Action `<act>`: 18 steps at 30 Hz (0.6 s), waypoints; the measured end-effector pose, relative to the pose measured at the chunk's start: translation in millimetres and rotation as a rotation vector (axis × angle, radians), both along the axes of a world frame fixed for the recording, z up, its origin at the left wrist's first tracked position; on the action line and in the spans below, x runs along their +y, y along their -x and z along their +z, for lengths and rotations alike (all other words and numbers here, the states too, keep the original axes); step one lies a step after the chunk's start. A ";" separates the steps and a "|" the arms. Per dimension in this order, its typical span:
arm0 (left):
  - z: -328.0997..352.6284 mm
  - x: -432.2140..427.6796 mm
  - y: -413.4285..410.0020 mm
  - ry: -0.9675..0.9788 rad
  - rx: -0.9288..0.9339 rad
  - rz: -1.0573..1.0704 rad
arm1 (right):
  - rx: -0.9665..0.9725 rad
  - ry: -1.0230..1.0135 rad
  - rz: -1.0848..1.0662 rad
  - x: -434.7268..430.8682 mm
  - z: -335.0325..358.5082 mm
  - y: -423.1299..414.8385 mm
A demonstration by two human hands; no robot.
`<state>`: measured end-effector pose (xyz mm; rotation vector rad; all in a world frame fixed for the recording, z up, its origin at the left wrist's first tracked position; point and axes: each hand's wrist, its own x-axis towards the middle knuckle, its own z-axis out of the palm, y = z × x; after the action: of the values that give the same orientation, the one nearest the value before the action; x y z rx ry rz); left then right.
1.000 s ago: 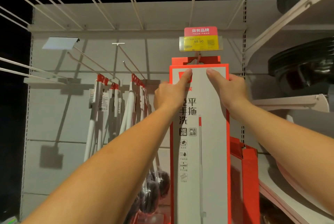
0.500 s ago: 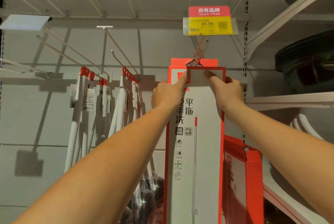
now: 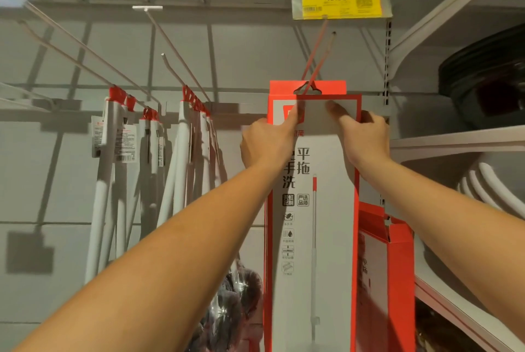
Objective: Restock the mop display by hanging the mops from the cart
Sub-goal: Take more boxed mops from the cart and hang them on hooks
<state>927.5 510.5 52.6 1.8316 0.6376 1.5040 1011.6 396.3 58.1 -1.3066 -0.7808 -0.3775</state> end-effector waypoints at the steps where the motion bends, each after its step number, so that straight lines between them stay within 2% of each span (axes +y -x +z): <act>1: -0.1 -1.6 0.6 0.004 0.000 0.001 | -0.007 0.003 -0.003 -1.0 -0.6 0.0; 9: -3.3 -3.6 2.6 -0.063 -0.015 0.056 | 0.015 0.012 -0.040 0.8 -4.0 -5.9; 18: -27.2 -18.5 11.2 -0.060 0.027 -0.040 | 0.008 0.116 0.004 -1.7 -18.6 -0.7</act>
<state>916.3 492.0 25.4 1.9018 0.5702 1.4895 1012.3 394.6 39.5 -1.4135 -0.8086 -0.3277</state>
